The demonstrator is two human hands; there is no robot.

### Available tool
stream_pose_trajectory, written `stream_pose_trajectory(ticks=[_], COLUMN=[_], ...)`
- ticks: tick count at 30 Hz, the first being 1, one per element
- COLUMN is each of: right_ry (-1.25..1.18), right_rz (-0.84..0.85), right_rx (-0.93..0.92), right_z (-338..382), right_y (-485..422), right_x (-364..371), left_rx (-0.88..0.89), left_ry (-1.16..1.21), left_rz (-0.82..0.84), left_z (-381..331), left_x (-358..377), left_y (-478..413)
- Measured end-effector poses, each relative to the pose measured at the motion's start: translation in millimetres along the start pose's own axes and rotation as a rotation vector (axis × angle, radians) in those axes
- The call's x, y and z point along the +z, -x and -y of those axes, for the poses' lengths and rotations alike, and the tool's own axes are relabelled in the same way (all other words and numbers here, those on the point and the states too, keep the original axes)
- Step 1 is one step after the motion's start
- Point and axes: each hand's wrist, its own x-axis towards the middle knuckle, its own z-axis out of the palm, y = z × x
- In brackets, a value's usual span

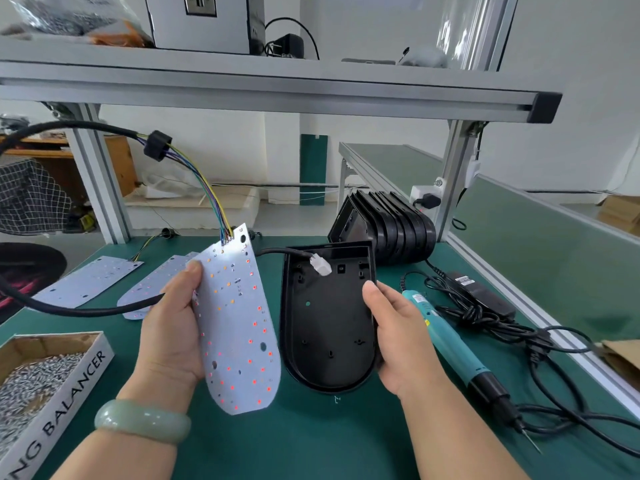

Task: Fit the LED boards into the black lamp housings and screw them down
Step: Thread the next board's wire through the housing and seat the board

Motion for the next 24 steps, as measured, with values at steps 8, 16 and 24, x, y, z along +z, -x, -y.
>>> stream_pose_trajectory(ticks=[8, 16, 24], right_ry=[0.100, 0.215, 0.278], right_rz=[-0.076, -0.066, -0.063], right_rx=[-0.035, -0.119, -0.178], right_z=[-1.8, -2.5, 0.0], right_y=[-1.8, -1.0, 2.2], right_x=[2.4, -0.3, 4.7], left_rx=[-0.083, -0.182, -0.039], left_ry=[-0.179, -0.213, -0.364], left_rz=[0.100, 0.119, 0.158], left_z=[-6.6, -9.0, -18.4], left_x=[-6.4, 3.3, -1.0], left_y=[2.1, 12.4, 7.7])
